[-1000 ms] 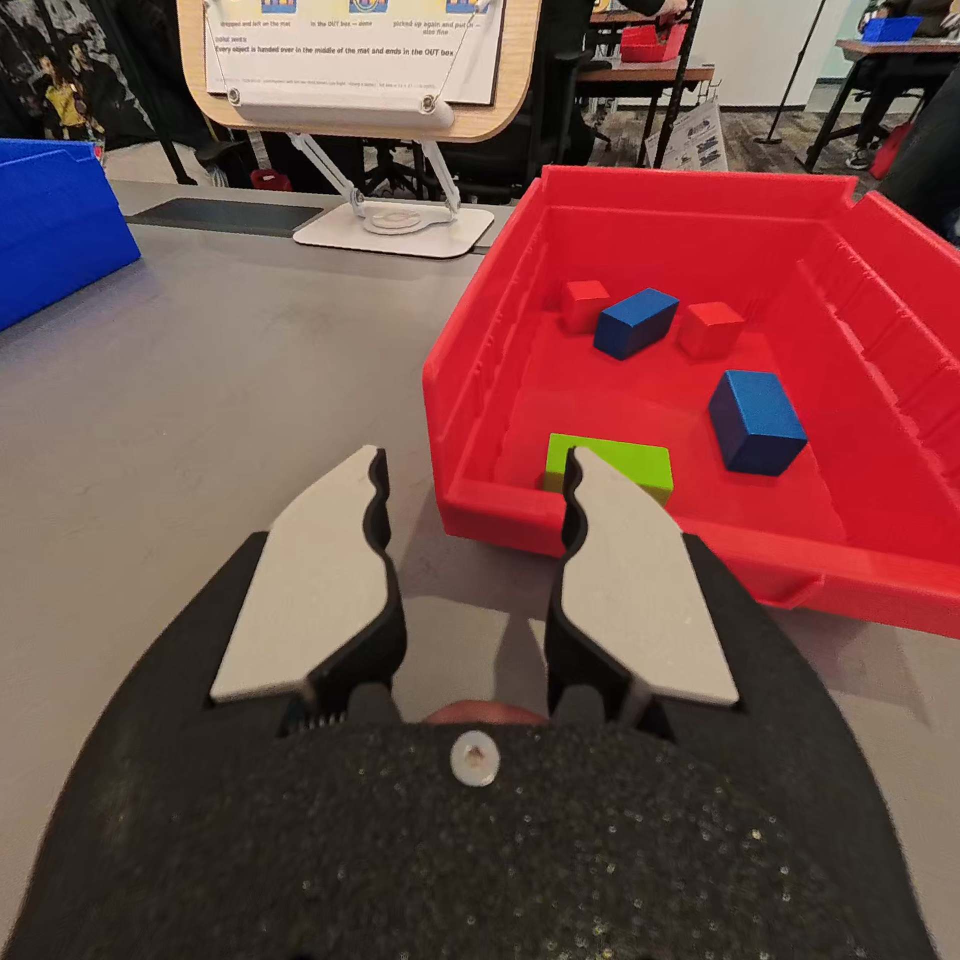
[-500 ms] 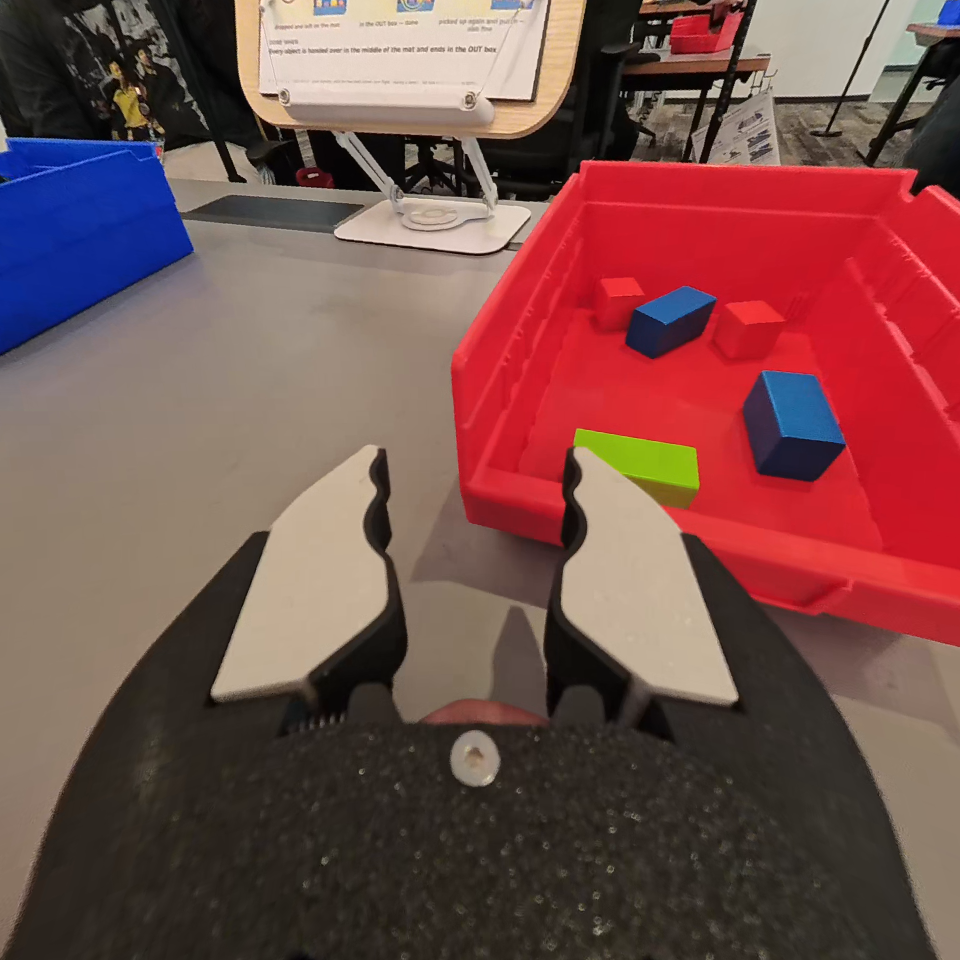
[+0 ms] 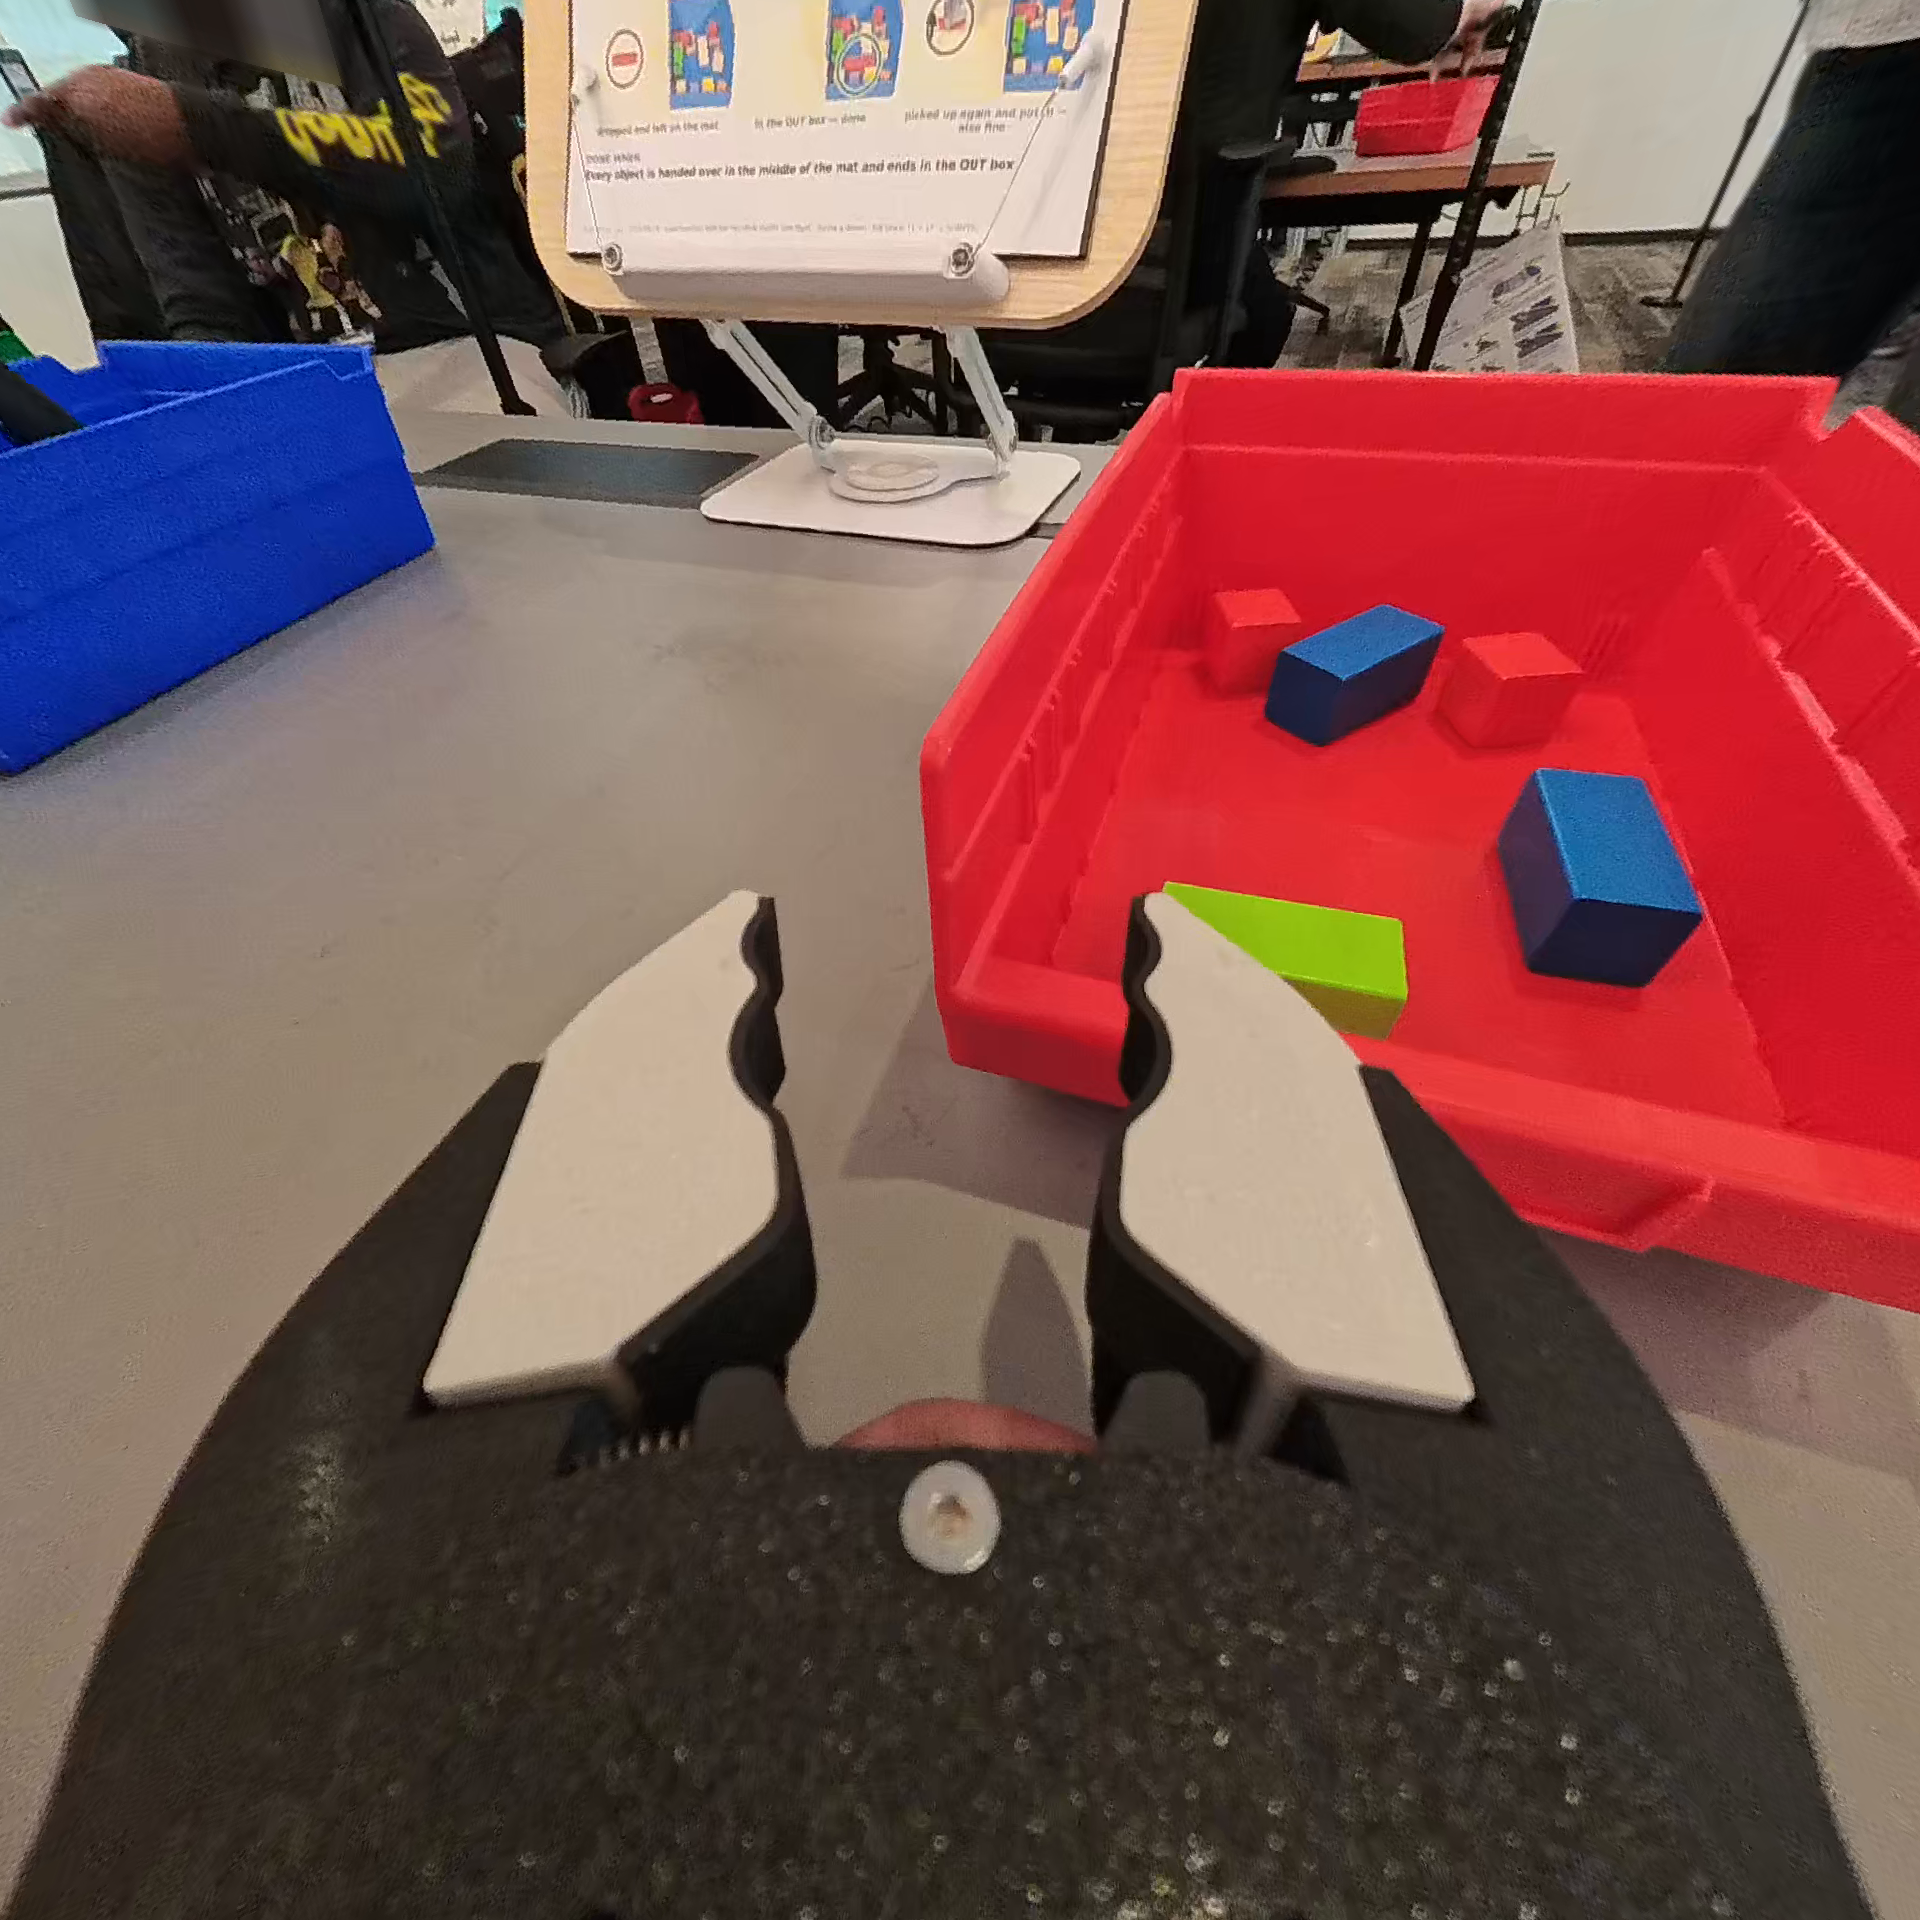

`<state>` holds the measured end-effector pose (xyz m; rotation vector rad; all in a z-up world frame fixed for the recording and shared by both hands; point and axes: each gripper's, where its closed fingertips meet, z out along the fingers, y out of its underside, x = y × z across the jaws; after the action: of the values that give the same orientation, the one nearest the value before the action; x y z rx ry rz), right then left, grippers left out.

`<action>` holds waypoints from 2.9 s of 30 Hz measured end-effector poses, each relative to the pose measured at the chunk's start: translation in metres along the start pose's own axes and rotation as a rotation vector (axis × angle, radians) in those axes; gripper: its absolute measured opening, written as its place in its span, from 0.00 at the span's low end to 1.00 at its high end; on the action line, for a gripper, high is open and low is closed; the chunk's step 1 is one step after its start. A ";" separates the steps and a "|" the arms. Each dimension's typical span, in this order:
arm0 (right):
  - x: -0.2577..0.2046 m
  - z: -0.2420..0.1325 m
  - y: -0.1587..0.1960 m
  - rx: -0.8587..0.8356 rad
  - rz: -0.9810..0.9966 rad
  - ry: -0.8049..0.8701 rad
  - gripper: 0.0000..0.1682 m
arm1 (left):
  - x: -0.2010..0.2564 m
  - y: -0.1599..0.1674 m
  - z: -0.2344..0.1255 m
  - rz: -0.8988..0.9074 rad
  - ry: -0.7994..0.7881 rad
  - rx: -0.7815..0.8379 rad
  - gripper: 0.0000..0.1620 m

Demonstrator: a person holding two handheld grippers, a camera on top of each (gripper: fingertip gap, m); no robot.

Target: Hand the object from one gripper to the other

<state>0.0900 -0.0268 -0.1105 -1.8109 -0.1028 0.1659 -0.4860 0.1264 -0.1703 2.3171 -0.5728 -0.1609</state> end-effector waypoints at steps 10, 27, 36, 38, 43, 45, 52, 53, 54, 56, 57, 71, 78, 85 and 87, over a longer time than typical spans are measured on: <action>-0.040 0.006 -0.020 0.083 -0.150 -0.128 0.37 | 0.045 -0.005 -0.101 0.215 0.405 0.761 0.21; -0.218 0.147 -0.136 0.225 -0.526 -0.419 0.36 | 0.324 0.008 -0.217 0.642 1.540 1.029 0.21; -0.195 0.133 -0.131 0.202 -0.484 -0.421 0.21 | 0.358 0.009 -0.202 0.733 1.484 0.984 0.21; -0.190 0.123 -0.134 0.216 -0.464 -0.414 0.21 | 0.355 0.014 -0.192 0.755 1.408 1.055 0.29; -0.125 0.081 -0.157 0.251 -0.342 -0.311 0.21 | 0.347 0.022 -0.118 0.789 1.113 1.230 0.31; -0.073 0.060 -0.173 0.269 -0.292 -0.200 0.21 | 0.348 0.025 -0.081 0.796 1.015 1.262 0.30; 0.119 0.016 -0.174 0.002 -0.279 0.221 0.21 | 0.372 0.030 -0.021 0.759 1.021 1.353 0.26; 0.139 0.018 -0.164 -0.082 -0.282 0.252 0.21 | 0.374 0.028 -0.018 0.751 1.018 1.355 0.26; 0.156 0.023 -0.154 -0.155 -0.281 0.271 0.21 | 0.376 0.029 -0.016 0.759 1.020 1.347 0.26; 0.173 0.041 -0.121 -0.347 -0.244 0.224 0.21 | 0.381 0.034 -0.013 0.805 1.004 1.318 0.26; 0.178 0.051 -0.104 -0.440 -0.231 0.198 0.21 | 0.382 0.036 -0.012 0.831 0.972 1.324 0.26; 0.135 0.146 0.014 -1.071 -0.201 -0.076 0.21 | 0.362 0.042 -0.011 0.835 0.914 1.385 0.25; 0.101 0.161 0.032 -1.126 -0.247 -0.185 0.21 | 0.357 0.044 -0.018 0.813 0.962 1.408 0.25; 0.103 0.158 0.032 -1.100 -0.267 -0.174 0.31 | 0.358 0.042 -0.014 0.820 0.928 1.400 0.25; 0.104 0.148 0.009 -0.999 -0.248 -0.151 0.31 | 0.358 0.043 -0.014 0.822 0.926 1.401 0.25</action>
<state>0.1673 0.1295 -0.1604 -2.7490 -0.5995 0.0722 -0.1777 -0.0521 -0.1131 2.5698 -1.2564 2.1451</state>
